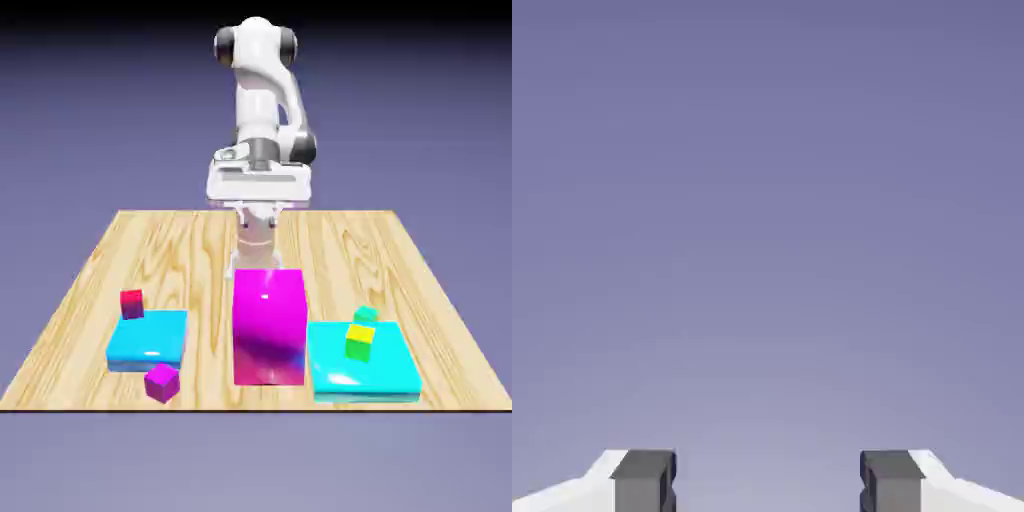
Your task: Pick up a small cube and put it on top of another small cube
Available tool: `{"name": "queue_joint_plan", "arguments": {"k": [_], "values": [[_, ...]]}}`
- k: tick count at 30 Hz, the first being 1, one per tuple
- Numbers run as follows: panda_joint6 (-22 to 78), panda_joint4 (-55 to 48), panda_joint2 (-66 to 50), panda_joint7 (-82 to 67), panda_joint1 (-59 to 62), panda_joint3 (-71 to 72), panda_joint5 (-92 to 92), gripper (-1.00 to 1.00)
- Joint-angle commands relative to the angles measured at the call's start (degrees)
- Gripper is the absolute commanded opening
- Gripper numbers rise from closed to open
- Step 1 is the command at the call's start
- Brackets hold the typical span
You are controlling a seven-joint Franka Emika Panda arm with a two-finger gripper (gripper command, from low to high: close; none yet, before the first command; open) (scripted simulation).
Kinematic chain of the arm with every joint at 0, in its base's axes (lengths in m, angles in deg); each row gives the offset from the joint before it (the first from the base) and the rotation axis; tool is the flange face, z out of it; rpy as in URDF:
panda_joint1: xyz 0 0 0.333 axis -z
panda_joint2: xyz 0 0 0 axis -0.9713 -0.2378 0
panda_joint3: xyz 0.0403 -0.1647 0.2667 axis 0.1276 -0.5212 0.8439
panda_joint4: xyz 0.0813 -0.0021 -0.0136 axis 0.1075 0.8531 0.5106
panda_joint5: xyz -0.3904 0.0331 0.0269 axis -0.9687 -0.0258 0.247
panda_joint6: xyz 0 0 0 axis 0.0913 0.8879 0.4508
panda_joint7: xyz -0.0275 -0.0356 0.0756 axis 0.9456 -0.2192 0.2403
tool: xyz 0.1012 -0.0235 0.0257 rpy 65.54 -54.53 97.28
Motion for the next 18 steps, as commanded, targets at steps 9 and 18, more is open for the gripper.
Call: {"name": "queue_joint_plan", "arguments": {"k": [9,18], "values": [[8.89,-3.06,10.64,13.73,1.75,18.69,9.03,0.00],[17.77,-6.11,21.28,27.45,3.50,37.38,18.07,0.00]]}}
